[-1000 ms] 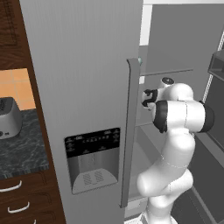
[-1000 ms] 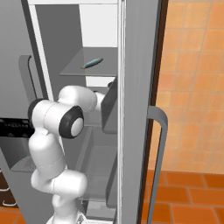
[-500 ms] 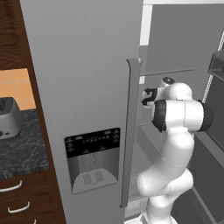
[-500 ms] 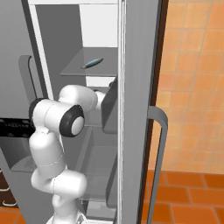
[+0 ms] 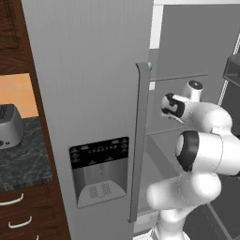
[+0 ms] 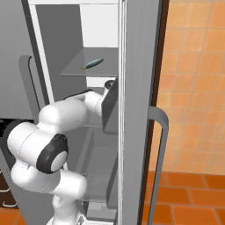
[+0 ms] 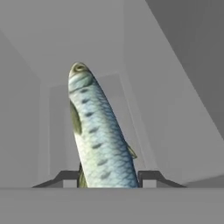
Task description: Place one lemon and one fish in each tupperware on the nearby counter, to pack two identical lunches.
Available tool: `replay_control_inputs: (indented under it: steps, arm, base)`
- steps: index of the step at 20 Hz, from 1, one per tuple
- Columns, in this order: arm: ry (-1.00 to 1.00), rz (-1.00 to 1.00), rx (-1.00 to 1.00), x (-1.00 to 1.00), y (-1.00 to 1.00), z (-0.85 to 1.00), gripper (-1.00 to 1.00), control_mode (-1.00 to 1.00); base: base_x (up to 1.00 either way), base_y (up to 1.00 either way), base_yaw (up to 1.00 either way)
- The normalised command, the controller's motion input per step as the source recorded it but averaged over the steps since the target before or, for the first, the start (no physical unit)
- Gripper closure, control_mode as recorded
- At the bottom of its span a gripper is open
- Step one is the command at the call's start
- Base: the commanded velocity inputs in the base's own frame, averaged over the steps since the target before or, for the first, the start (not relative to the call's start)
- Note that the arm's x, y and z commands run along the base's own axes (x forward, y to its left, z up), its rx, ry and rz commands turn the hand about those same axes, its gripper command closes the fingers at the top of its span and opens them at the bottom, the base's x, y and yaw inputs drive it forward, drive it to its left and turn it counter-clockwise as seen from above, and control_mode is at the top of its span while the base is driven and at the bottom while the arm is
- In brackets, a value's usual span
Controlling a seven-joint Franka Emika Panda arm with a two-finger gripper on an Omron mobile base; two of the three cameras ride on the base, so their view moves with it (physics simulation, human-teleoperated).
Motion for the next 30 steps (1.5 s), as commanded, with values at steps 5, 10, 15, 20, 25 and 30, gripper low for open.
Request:
replay_control_inputs:
  steps: [5,10,15,20,25,30]
  arm:
    - [-0.01,0.07,-0.08,-1.0,0.29,0.9,1.0,-1.0]
    - [-0.12,0.13,-0.14,-1.0,0.25,0.18,1.0,-1.0]
    - [-0.08,0.3,-0.11,-1.0,0.13,-0.07,1.0,-1.0]
    - [-0.01,0.07,-0.03,-0.2,0.02,-0.01,1.0,1.0]
    - [0.0,0.0,0.0,0.0,0.0,0.0,1.0,1.0]
    - [0.0,0.0,0.0,0.0,0.0,0.0,1.0,1.0]
  base:
    - [0.0,0.0,0.0]
    - [0.0,0.0,0.0]
    - [0.0,0.0,0.0]
    - [-0.8,0.3,0.37]
    - [-0.86,1.0,0.49]
    - [-0.25,1.0,0.36]
